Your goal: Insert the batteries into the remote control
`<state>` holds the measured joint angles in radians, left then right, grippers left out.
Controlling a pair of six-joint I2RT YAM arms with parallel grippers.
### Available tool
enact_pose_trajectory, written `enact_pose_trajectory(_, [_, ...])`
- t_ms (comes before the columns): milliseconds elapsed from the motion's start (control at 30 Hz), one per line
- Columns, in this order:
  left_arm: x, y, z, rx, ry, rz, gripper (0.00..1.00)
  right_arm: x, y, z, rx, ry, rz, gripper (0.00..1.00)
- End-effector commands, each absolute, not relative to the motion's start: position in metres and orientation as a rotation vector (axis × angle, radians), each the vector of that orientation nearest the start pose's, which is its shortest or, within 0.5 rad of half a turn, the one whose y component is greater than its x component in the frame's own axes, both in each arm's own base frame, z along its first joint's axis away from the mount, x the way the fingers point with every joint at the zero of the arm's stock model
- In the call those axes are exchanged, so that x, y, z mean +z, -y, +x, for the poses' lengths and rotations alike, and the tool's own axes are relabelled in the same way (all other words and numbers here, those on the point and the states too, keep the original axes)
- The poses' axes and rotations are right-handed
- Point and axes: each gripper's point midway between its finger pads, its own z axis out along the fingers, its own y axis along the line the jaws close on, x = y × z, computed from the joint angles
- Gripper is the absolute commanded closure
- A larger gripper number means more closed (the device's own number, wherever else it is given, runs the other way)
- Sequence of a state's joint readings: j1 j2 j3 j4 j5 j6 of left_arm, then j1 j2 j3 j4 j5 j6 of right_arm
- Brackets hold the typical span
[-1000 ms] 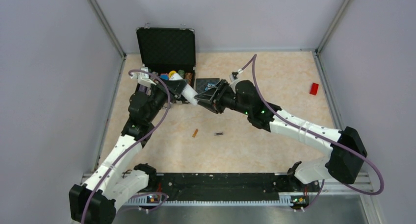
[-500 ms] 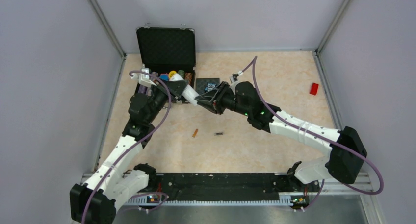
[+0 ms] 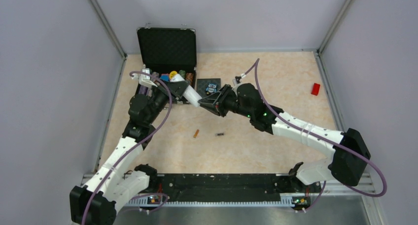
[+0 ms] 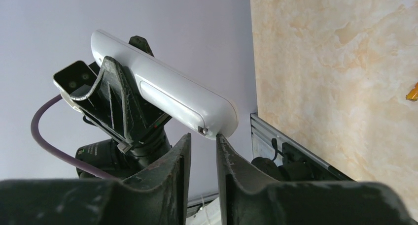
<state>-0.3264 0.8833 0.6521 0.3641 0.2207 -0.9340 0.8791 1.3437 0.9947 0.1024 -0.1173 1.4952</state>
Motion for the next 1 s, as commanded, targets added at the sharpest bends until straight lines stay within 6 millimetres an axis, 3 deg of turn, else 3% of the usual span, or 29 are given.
enact_pose_trajectory(0, [0.347, 0.181, 0.293, -1.208, -1.462, -0.209, 1.00, 0.308, -0.380, 0.242, 1.704, -2.046, 0.556, 0.79])
enact_pose_trajectory(167, [0.343, 0.181, 0.293, -1.207, -1.475, -0.214, 1.00, 0.313, -0.380, 0.243, 1.704, -2.033, 0.540, 0.85])
enact_pose_trajectory(633, [0.345, 0.182, 0.288, -1.241, -1.476, -0.228, 1.00, 0.297, -0.381, 0.243, 1.696, -2.061, 0.551, 0.83])
enact_pose_trajectory(967, [0.349, 0.186, 0.283, -1.348, -1.488, -0.304, 1.00, 0.296, -0.381, 0.239, 1.843, -1.943, 0.593, 0.82])
